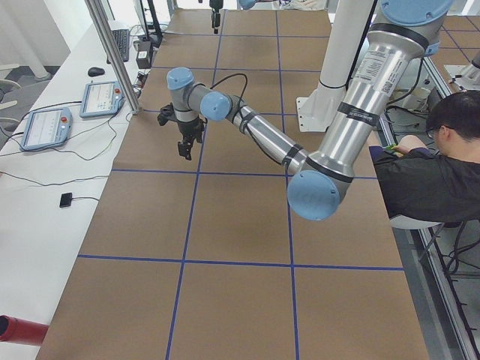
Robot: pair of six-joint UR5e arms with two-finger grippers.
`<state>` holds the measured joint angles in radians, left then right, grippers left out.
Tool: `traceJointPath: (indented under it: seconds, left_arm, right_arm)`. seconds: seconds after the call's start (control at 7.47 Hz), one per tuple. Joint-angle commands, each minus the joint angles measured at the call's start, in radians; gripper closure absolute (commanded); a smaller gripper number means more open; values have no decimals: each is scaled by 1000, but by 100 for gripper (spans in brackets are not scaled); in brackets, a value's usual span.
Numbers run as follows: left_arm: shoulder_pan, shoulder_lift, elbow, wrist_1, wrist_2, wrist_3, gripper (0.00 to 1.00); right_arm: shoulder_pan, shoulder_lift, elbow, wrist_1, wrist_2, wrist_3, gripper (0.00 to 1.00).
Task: Place and press bell with both arms
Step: 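Withdraw the left gripper while the right gripper moves toward the bell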
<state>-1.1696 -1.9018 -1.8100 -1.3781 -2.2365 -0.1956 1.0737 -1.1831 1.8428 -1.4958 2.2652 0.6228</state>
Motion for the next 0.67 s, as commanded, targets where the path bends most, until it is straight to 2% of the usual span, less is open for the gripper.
traceJointPath:
  seconds: [0.0,0.13,0.4,0.54]
  left_arm:
    - [-175,241,-78,-2,-2,314,0]
    - [-256,313,-78,-2,-3,408,0]
    - [-399,439,-80,-7,-9,420,0]
    - [-457,513,-84,-50,-11,421,0]
  right_arm:
    - [-134,104,-20,-6,-94,162,0]
    - [-177,161,-45,-30,-127,208,0]
    - [-262,310,-130,-111,-226,247,0]
    - [-296,377,-202,-112,-240,267,1]
